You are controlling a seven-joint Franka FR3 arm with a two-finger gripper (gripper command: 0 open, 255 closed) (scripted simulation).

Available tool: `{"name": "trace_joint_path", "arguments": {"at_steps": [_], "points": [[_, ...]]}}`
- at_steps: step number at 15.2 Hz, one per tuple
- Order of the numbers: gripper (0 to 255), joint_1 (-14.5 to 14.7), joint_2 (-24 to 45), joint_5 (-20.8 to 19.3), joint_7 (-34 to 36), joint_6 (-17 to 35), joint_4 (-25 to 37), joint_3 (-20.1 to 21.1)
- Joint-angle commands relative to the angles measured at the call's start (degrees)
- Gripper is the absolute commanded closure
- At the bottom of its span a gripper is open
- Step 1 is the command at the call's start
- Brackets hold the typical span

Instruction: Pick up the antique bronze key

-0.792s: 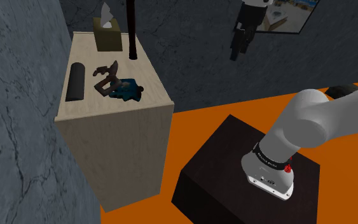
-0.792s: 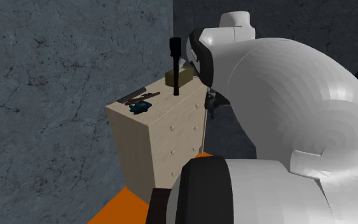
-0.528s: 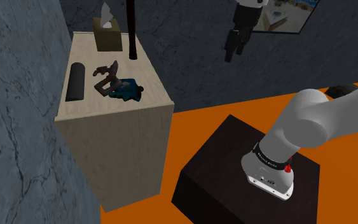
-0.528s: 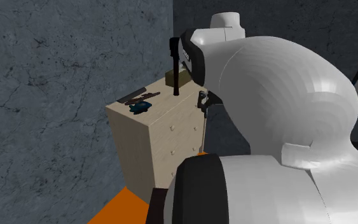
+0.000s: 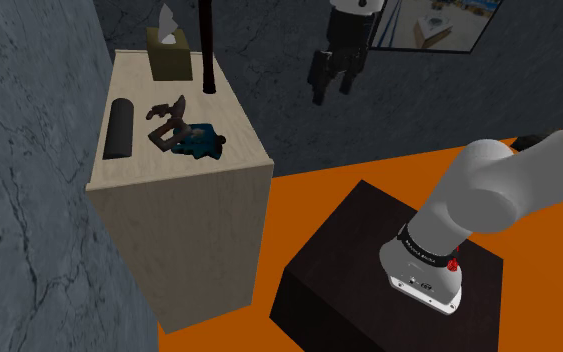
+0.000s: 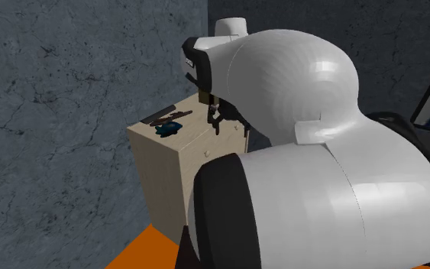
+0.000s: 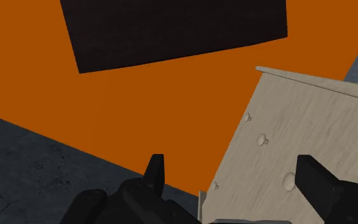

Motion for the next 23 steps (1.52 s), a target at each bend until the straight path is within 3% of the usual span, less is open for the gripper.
{"name": "trace_joint_path", "arguments": {"at_steps": [1,7,12,18,23], "points": [[0,0.1,2.7,1.3,4.3,1.4,1.8,2.6],[0,-0.3,12.3,2.7,16.3,5.2,9.0,9.9],[0,-1.1,21.9,0.9,26.8,7.4,17.3,15.5],[0,-0.8,35.7,-5.4,40.3,7.7,30.3,21.1],[0,2.4,48.9,-13.2,51.1,5.0,44.4,23.2]]}}
